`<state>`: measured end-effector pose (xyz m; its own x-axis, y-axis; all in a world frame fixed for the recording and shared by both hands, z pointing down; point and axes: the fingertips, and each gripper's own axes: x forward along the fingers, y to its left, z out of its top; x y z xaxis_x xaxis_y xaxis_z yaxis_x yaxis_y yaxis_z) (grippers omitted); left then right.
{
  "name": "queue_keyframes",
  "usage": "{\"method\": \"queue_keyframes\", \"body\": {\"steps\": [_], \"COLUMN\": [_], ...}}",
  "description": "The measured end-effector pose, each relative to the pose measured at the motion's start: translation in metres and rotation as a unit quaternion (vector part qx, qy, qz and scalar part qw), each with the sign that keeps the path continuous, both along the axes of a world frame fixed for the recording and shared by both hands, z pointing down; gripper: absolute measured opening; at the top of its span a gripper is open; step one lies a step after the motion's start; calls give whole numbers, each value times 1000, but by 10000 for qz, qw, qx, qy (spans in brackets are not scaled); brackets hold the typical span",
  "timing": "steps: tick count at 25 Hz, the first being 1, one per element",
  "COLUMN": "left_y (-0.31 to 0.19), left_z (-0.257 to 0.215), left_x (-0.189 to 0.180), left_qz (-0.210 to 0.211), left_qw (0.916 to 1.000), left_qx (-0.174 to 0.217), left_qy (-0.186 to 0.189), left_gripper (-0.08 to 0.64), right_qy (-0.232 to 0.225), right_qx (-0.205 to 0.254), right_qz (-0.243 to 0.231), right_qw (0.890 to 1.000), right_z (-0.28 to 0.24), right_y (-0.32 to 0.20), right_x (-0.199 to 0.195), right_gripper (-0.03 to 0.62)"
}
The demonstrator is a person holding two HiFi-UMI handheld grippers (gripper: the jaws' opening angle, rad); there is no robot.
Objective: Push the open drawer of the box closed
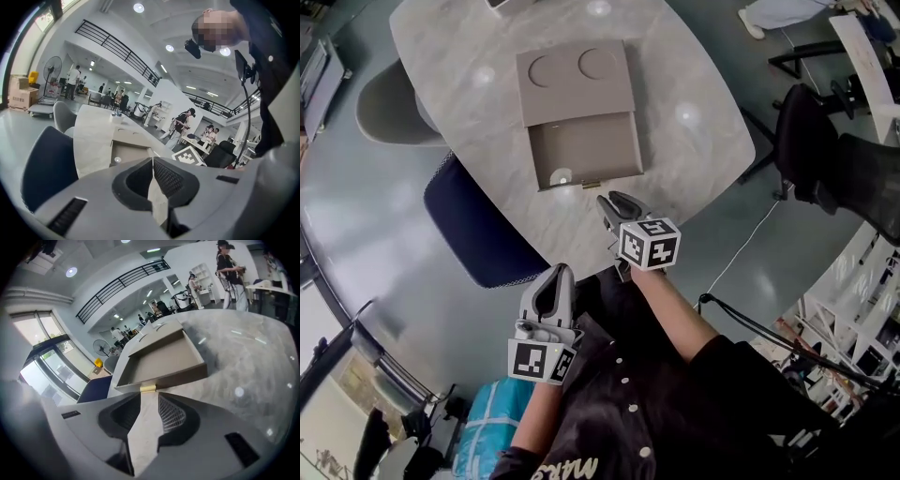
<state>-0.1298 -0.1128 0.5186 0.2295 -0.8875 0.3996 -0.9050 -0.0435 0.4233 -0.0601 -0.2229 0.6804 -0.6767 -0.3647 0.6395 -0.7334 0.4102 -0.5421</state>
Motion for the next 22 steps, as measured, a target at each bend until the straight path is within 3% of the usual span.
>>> {"method": "queue_keyframes", "body": {"steps": [11, 22], "left_y": [-3, -9], "left_z": [20, 26], "left_x": [-2, -3], "left_qz": [-198, -277], "left_qw": [9994, 9991], "left_qx": [-252, -313], "left_qy": [130, 109], "left_gripper": [18, 18], "right_qy": [-574, -912], "right_qx": [-1021, -1149], "right_qz": [505, 418], "right_qw": [9918, 9883], "right_z": [24, 25], "right_y": [-9, -18], "right_x": [-18, -25], "right_gripper": [106, 81]}}
